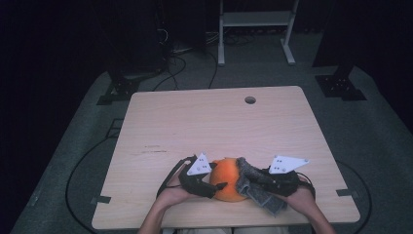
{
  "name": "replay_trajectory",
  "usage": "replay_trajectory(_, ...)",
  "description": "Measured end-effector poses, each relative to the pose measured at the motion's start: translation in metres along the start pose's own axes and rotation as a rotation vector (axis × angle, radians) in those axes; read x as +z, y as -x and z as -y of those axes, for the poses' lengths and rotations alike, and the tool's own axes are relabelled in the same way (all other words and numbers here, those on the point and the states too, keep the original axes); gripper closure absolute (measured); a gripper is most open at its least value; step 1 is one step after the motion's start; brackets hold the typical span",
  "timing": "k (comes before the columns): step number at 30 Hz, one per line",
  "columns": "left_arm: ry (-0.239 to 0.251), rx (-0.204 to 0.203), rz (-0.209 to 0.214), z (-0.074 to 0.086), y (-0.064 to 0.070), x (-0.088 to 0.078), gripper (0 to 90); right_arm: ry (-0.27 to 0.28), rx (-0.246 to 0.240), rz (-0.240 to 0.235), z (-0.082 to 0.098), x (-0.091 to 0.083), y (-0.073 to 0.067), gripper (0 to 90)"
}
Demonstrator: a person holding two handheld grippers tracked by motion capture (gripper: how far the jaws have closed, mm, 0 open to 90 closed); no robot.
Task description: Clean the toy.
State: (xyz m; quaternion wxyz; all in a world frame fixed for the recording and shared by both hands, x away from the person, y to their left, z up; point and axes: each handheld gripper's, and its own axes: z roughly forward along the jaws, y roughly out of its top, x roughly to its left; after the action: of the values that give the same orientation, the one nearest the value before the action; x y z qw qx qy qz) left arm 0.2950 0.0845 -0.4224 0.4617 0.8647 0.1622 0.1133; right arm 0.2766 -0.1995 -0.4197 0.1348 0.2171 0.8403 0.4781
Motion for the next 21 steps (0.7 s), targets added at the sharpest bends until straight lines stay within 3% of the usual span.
replay_trajectory(1,0.04,0.003,-0.009,-0.005,0.003,0.0,20.8,0.0,0.0,0.0,0.0,0.0,0.0,76.1)
replay_trajectory(2,0.068,0.035,-0.012,-0.009,0.007,0.001,20.3,0.005,-0.024,-0.01,-0.005,0.002,-0.004,76.0)
replay_trajectory(4,0.003,0.084,-0.047,-0.008,0.009,0.005,25.7,0.0,-0.031,-0.004,-0.006,0.003,-0.005,76.0)
replay_trajectory(7,-0.03,0.037,-0.026,0.006,0.001,0.006,26.9,0.005,0.025,-0.017,0.002,0.001,0.002,76.0)
replay_trajectory(9,-0.048,-0.009,-0.018,0.01,-0.004,0.002,28.7,-0.025,0.054,-0.007,0.011,0.001,0.008,75.9)
replay_trajectory(11,-0.053,-0.011,-0.016,0.01,-0.005,0.001,28.7,-0.047,0.087,0.006,0.016,-0.001,0.014,75.9)
replay_trajectory(13,-0.055,0.002,-0.018,0.008,-0.005,0.0,27.4,-0.037,0.078,0.01,0.013,-0.001,0.012,76.0)
replay_trajectory(16,-0.043,-0.021,-0.012,0.009,-0.008,0.0,24.7,-0.037,0.061,0.017,0.009,0.003,0.009,76.0)
replay_trajectory(18,-0.036,-0.045,-0.002,0.011,-0.009,0.0,25.9,-0.039,0.085,0.007,0.013,0.004,0.012,75.9)
replay_trajectory(21,-0.042,-0.05,0.008,0.013,-0.01,0.001,26.5,-0.058,0.12,0.007,0.021,0.005,0.02,75.8)
